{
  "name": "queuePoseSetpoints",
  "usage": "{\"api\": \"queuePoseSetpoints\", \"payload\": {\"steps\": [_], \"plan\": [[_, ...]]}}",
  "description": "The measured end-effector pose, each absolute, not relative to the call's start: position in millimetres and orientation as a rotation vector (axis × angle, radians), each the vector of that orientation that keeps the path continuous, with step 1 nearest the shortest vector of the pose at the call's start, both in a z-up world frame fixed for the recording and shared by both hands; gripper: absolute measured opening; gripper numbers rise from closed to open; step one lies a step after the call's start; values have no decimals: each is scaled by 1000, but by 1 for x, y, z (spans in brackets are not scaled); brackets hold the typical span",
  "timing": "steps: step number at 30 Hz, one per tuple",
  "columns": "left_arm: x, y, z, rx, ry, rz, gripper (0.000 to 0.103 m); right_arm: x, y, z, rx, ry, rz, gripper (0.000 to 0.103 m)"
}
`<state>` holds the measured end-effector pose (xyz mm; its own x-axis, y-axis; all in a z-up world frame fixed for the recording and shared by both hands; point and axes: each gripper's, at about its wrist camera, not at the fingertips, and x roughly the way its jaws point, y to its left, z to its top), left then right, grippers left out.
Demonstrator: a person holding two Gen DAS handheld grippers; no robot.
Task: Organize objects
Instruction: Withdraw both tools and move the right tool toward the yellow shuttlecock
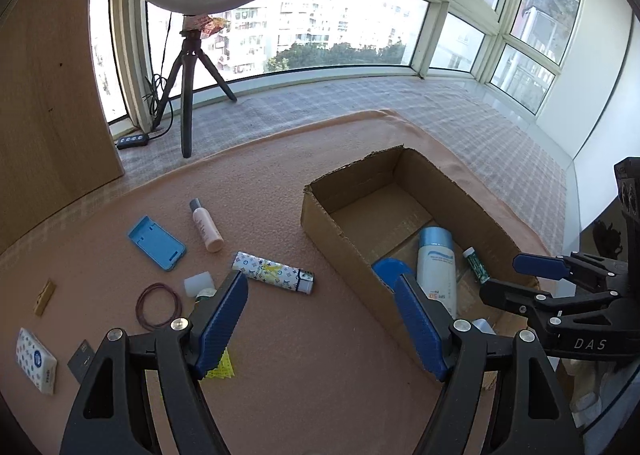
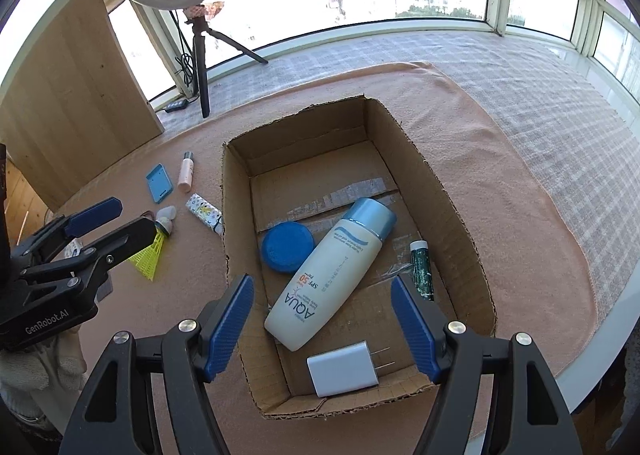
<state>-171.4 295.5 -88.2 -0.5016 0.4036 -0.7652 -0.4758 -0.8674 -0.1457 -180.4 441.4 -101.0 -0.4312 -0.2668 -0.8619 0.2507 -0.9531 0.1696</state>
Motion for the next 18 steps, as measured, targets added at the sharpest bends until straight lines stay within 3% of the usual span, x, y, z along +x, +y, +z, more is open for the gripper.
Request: {"api": "queuePoseSetpoints", "payload": {"steps": [15,18], "plan": [[-177,181,-135,-1341,55,2434,78,-201,343,-101,1454,-66,-2191,67],[-179,176,-144,-1371,59,2419,73,-207,323,-109,1486,-77,-2136,67]]}}
